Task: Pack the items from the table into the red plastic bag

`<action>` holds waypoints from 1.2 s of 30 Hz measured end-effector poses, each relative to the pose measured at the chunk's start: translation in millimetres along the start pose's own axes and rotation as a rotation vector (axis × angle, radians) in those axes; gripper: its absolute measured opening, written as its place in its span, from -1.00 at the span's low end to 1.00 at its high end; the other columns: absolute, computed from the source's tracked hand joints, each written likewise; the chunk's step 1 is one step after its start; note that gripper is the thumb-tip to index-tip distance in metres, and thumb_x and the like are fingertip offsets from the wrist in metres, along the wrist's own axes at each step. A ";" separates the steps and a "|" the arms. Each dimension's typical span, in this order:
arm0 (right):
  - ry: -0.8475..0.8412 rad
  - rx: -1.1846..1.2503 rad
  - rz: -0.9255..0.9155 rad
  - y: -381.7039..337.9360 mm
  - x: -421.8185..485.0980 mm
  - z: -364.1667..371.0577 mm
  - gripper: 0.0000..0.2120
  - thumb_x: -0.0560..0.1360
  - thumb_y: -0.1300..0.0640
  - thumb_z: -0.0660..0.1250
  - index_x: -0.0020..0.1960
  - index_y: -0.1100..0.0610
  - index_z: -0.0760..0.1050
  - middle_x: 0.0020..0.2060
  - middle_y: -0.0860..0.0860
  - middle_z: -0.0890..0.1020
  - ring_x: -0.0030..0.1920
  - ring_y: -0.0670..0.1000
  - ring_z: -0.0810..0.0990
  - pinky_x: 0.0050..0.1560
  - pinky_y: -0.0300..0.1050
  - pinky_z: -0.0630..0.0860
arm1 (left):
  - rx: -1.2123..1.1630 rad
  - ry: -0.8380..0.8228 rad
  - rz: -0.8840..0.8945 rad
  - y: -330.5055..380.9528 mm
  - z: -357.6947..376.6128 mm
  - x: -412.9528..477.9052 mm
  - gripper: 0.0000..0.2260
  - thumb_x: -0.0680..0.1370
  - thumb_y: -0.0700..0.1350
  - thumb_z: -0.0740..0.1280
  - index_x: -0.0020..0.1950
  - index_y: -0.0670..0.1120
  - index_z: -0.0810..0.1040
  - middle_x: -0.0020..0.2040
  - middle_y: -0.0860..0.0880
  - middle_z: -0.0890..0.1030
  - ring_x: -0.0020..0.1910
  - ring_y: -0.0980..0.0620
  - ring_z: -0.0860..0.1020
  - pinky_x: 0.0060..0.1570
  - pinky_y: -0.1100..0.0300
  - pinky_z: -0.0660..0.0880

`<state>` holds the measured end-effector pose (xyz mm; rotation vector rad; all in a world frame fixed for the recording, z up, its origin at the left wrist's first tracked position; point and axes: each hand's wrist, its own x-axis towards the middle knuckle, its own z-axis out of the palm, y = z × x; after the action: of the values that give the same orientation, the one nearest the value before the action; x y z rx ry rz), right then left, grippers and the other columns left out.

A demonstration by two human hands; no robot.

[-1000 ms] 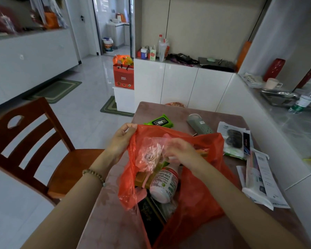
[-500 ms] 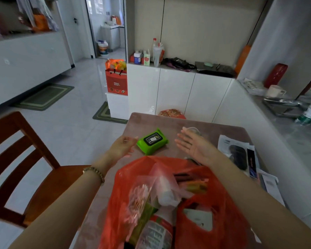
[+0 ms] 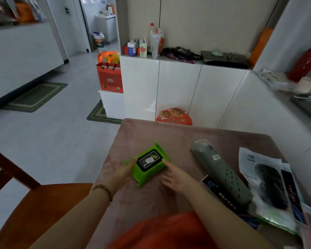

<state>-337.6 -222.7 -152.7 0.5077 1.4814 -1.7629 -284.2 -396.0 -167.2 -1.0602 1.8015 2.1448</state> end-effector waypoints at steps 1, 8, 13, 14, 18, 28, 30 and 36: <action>-0.018 -0.009 0.019 1.7 9.6 1.0 -0.37 0.51 -0.01 0.30 0.48 0.18 0.17 0.45 0.15 0.29 0.43 0.14 0.30 0.34 0.01 0.32 | -0.021 0.024 0.011 -3.0 -0.1 15.5 -0.44 0.44 0.21 0.37 0.26 -0.17 0.46 0.22 -0.13 0.57 -0.07 0.09 0.62 -0.29 0.26 0.55; -0.044 -0.056 0.060 -0.2 45.1 7.9 -0.55 0.49 -0.05 0.34 0.29 0.09 0.33 0.23 0.14 0.49 0.24 0.15 0.49 0.22 0.04 0.43 | -0.056 -0.059 -0.085 -5.8 24.0 38.8 -0.84 0.54 -0.03 0.33 0.05 -0.09 0.51 -0.07 -0.06 0.64 -0.24 0.13 0.57 -0.52 0.36 0.51; -0.061 0.028 -0.020 -1.6 37.0 2.7 -0.59 0.51 0.05 0.33 0.29 0.21 0.44 0.00 0.14 0.65 -0.22 0.04 0.69 -0.32 -0.14 0.62 | -0.050 -0.222 -0.113 -3.5 32.2 15.7 -0.91 0.51 -0.18 0.37 0.00 -0.13 0.54 -0.26 0.00 0.63 -0.39 0.19 0.55 -0.45 0.39 0.50; -0.070 0.000 -0.045 -5.2 28.0 -0.7 -0.58 0.50 0.08 0.35 0.30 0.21 0.44 0.02 0.15 0.66 -0.20 0.05 0.69 -0.31 -0.14 0.63 | -0.021 -0.246 -0.090 -0.5 32.0 6.3 -0.83 0.51 -0.16 0.37 0.09 -0.12 0.52 -0.17 -0.02 0.64 -0.30 0.15 0.58 -0.37 0.35 0.54; -0.138 -0.091 -0.203 -34.1 -41.6 -8.0 -0.67 0.48 0.11 0.37 0.22 0.11 0.45 -0.01 0.08 0.68 -0.16 -0.01 0.69 -0.30 -0.15 0.63 | -0.044 -0.349 0.008 36.9 28.1 -46.6 -0.70 0.55 -0.02 0.28 0.23 -0.12 0.53 0.09 -0.11 0.65 -0.01 -0.02 0.62 0.04 0.13 0.55; -0.248 -0.504 -0.518 -31.2 -262.6 -16.2 -0.58 0.41 -0.13 0.33 0.24 -0.06 0.52 0.15 -0.01 0.65 0.17 0.03 0.61 0.25 0.09 0.50 | -0.215 -0.451 0.320 77.3 23.6 -231.4 -0.80 0.57 -0.10 0.25 -0.12 0.02 0.66 -0.19 0.02 0.73 -0.22 0.11 0.69 -0.22 0.23 0.63; -0.185 -0.573 -0.568 -13.6 -292.7 -33.1 -0.67 0.46 -0.11 0.30 0.20 -0.08 0.53 0.14 -0.03 0.65 0.14 0.00 0.63 0.23 0.03 0.52 | -0.258 -0.451 0.305 68.4 7.8 -256.8 -0.81 0.49 -0.02 0.32 0.03 0.00 0.66 -0.05 -0.06 0.72 -0.14 0.03 0.70 -0.23 0.16 0.64; -0.140 -0.813 -0.484 67.9 -340.7 -65.5 -0.67 0.53 -0.05 0.23 0.16 0.12 0.55 0.08 0.04 0.68 0.11 0.04 0.64 0.23 -0.07 0.52 | -0.269 -0.445 0.330 25.0 -27.1 -305.4 -0.40 0.25 0.12 0.50 0.26 -0.03 0.55 0.06 -0.12 0.69 -0.02 -0.07 0.68 -0.13 0.08 0.63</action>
<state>-82.7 -61.4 31.7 -0.4113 2.1457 -1.2997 -60.2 -329.9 33.0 -0.2829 1.5892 2.6049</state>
